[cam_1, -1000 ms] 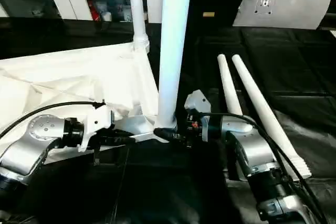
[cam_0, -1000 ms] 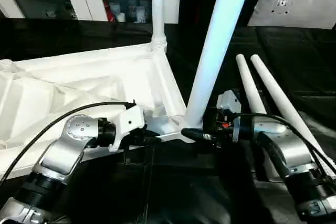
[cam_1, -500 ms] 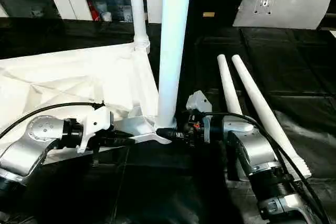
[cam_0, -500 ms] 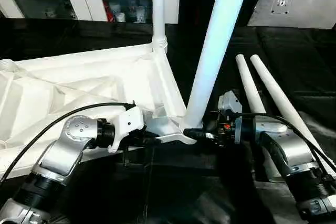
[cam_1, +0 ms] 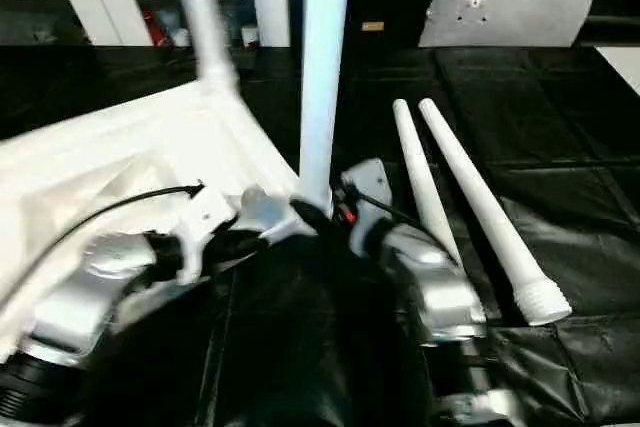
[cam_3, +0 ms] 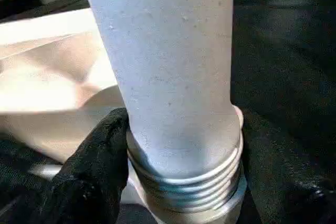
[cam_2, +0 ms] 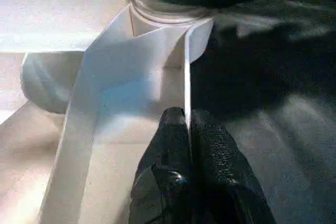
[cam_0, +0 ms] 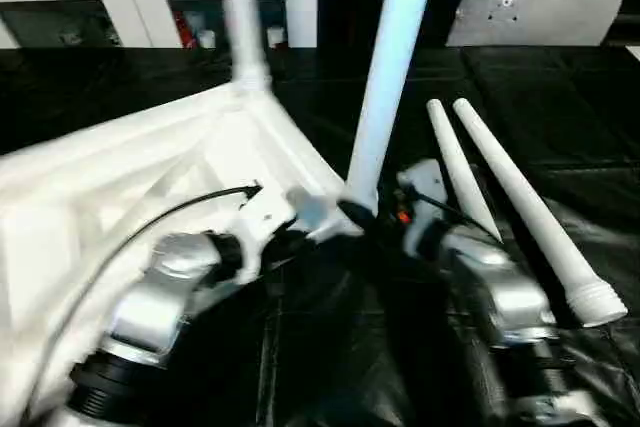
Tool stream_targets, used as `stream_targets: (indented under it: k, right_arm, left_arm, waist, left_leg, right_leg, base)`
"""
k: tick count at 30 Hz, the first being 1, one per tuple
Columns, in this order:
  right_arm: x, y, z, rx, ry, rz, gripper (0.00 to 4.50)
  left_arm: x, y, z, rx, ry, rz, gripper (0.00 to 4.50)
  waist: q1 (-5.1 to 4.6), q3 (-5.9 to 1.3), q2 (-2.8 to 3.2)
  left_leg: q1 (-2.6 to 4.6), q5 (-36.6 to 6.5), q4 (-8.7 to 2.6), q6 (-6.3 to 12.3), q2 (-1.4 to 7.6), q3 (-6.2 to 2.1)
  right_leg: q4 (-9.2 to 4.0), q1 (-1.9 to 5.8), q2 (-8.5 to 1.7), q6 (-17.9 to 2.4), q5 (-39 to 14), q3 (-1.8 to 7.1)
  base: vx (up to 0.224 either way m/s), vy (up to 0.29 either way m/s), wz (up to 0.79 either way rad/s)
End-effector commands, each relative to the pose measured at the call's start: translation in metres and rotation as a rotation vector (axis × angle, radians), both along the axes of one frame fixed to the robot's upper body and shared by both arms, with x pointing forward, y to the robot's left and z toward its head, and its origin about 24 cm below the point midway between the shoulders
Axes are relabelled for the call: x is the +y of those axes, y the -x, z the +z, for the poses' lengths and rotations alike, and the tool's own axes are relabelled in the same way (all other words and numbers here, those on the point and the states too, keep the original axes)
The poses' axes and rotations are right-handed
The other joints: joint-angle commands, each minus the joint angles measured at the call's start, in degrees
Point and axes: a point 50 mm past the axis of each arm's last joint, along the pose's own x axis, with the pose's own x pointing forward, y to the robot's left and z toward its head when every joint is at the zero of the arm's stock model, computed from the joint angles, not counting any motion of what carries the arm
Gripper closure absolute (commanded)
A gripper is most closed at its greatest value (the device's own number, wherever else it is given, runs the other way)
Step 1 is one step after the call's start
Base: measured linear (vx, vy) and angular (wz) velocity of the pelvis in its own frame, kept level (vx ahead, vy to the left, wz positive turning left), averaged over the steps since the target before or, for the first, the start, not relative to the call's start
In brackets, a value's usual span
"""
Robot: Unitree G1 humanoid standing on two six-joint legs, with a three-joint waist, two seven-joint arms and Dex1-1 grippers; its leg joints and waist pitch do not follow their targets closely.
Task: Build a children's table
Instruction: Rotate leg to tighten
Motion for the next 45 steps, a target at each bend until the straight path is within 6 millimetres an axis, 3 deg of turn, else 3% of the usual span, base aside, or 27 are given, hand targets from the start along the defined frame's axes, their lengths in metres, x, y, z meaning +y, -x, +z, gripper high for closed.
stream_targets:
  k: [1,2,3,4,5,7,10,11,15,20,24,29,33,34,37,43,45]
  right_arm:
    - [0.049,0.013,-0.016,0.098,-0.024,0.129,1.75]
    - [0.055,0.009,-0.015,0.096,-0.015,0.089,1.75]
    - [0.059,0.005,-0.015,0.092,0.002,0.062,1.75]
    - [0.060,0.004,-0.015,0.090,0.008,0.052,1.75]
    - [0.059,0.001,-0.015,0.085,0.003,0.043,1.75]
    - [0.056,0.000,-0.015,0.086,-0.017,0.033,1.05]
    - [0.049,-0.001,-0.015,0.089,-0.026,0.008,1.02]
    - [0.047,-0.002,-0.015,0.087,-0.029,0.009,0.77]
    - [0.038,-0.003,-0.015,0.074,-0.032,-0.005,0.46]
    - [0.019,-0.002,-0.011,0.032,-0.032,0.008,0.05]
    - [0.003,0.001,-0.006,-0.005,-0.016,0.052,0.05]
    - [-0.029,0.003,0.005,-0.060,0.047,0.158,0.05]
    - [-0.046,0.006,0.012,-0.076,0.109,0.254,0.05]
    - [-0.049,0.006,0.013,-0.078,0.118,0.269,0.05]
    - [-0.058,0.008,0.018,-0.069,0.135,0.323,0.05]
    - [-0.064,0.011,0.022,-0.055,0.174,0.426,0.05]
    - [-0.059,0.019,0.021,-0.020,0.171,0.554,0.05]
  left_arm:
    - [-0.026,-0.003,0.020,-0.110,0.111,0.036,4.50]
    - [-0.033,-0.002,0.022,-0.116,0.118,0.065,4.50]
    - [-0.038,-0.003,0.024,-0.119,0.130,0.090,4.50]
    - [-0.040,-0.003,0.025,-0.119,0.132,0.096,4.50]
    - [-0.041,-0.002,0.024,-0.127,0.107,0.089,4.50]
    - [-0.036,-0.003,0.021,-0.138,0.063,0.080,4.50]
    - [-0.028,-0.005,0.019,-0.134,0.028,0.089,4.50]
    - [-0.025,-0.005,0.018,-0.132,0.020,0.087,4.50]
    - [-0.016,-0.007,0.017,-0.126,0.001,0.081,4.50]
    - [-0.005,-0.010,0.016,-0.124,-0.037,0.050,4.50]
    - [0.004,-0.012,0.013,-0.120,-0.062,0.010,4.50]
    - [0.015,-0.012,0.011,-0.117,-0.089,-0.111,4.50]
    - [0.019,-0.005,0.011,-0.096,-0.081,-0.248,4.50]
    - [0.020,-0.005,0.011,-0.090,-0.084,-0.263,4.50]
    - [0.022,-0.001,0.010,-0.084,-0.096,-0.357,4.50]
    - [0.025,0.005,0.009,-0.063,-0.125,-0.499,4.50]
    - [0.024,0.007,0.010,-0.057,-0.134,-0.556,4.50]
  waist:
    - [0.50,-3.28,-0.69]
    - [0.23,-3.24,-0.68]
    - [0.11,-3.42,-1.19]
    - [0.06,-3.38,-0.89]
    - [0.03,-3.59,-1.00]
    - [0.17,-3.85,-0.78]
    - [0.24,-3.80,-0.71]
    - [0.26,-3.70,-0.59]
    - [0.29,-3.77,-0.34]
    - [0.88,-4.21,-0.41]
    - [1.46,-4.39,-0.41]
    - [1.82,-4.48,-0.38]
    - [2.36,-4.62,0.28]
    - [2.57,-4.70,0.00]
    - [2.94,-4.71,-0.07]
    - [3.48,-4.69,-0.33]
    - [3.65,-4.79,-0.36]
  left_leg:
    - [-0.84,-0.34,-3.64,5.85,2.43,-0.85]
    - [-0.88,-0.30,-3.68,5.77,2.55,-0.84]
    - [-0.88,-0.12,-3.64,5.83,2.47,-0.78]
    - [-1.00,0.14,-3.61,5.75,2.44,-0.92]
    - [-1.02,0.49,-3.52,6.07,2.41,-0.90]
    - [-0.87,2.13,-3.36,7.45,2.56,-0.89]
    - [-0.94,2.99,-3.36,9.11,2.56,-0.92]
    - [-0.84,1.93,-3.41,8.88,2.62,-0.92]
    - [-0.75,0.32,-3.48,7.70,2.73,-0.95]
    - [-0.66,2.40,-3.27,8.03,2.64,-0.90]
    - [-0.61,4.06,-3.12,9.11,2.65,-0.86]
    - [-0.58,3.31,-3.00,9.48,2.68,-0.89]
    - [-0.37,4.09,-2.82,9.86,2.71,-0.88]
    - [-0.33,4.35,-2.79,10.18,2.73,-0.84]
    - [-0.31,4.52,-2.74,10.86,2.76,-0.89]
    - [-0.16,2.94,-2.88,9.84,2.93,-0.83]
    - [-0.03,2.78,-2.84,9.55,2.99,-0.78]
  right_leg:
    - [-4.67,3.55,-4.25,-15.11,-5.79,3.09]
    - [-4.64,3.40,-4.27,-15.14,-5.89,3.05]
    - [-4.76,3.48,-4.24,-15.06,-5.99,3.01]
    - [-4.63,3.61,-4.32,-15.08,-5.92,3.00]
    - [-4.49,3.72,-4.29,-15.11,-5.00,3.01]
    - [-4.12,3.64,-4.18,-15.41,-1.14,2.98]
    - [-3.97,3.65,-4.28,-15.96,1.11,2.81]
    - [-4.13,3.57,-4.29,-16.00,-0.42,2.78]
    - [-4.24,3.60,-4.34,-16.08,-2.18,2.86]
    - [-3.76,3.78,-4.18,-16.59,2.14,2.89]
    - [-3.39,3.78,-4.23,-17.01,4.73,2.87]
    - [-3.44,3.89,-4.24,-17.05,3.87,2.79]
    - [-3.14,3.76,-4.22,-17.77,5.58,2.77]
    - [-3.07,3.81,-4.18,-18.02,6.67,2.78]
    - [-2.94,3.77,-4.22,-18.58,7.24,2.68]
    - [-3.06,3.76,-4.30,-18.23,4.04,2.71]
    - [-3.06,3.73,-4.32,-18.20,3.87,2.73]
  base:
    - [0.000,0.000,0.00]
    - [0.000,0.000,0.00]
    - [0.000,0.000,0.00]
    - [0.000,0.000,0.00]
    - [0.000,0.000,0.00]
    - [0.000,0.000,0.00]
    - [0.000,0.000,0.00]
    - [0.000,0.000,0.00]
    - [0.000,0.000,0.00]
    - [0.000,0.000,0.00]
    - [0.000,0.000,0.00]
    - [0.000,0.000,0.00]
    - [0.000,0.000,0.00]
    - [0.000,0.000,0.00]
    - [0.000,0.000,0.00]
    - [0.000,0.000,0.00]
    - [0.000,0.000,0.00]
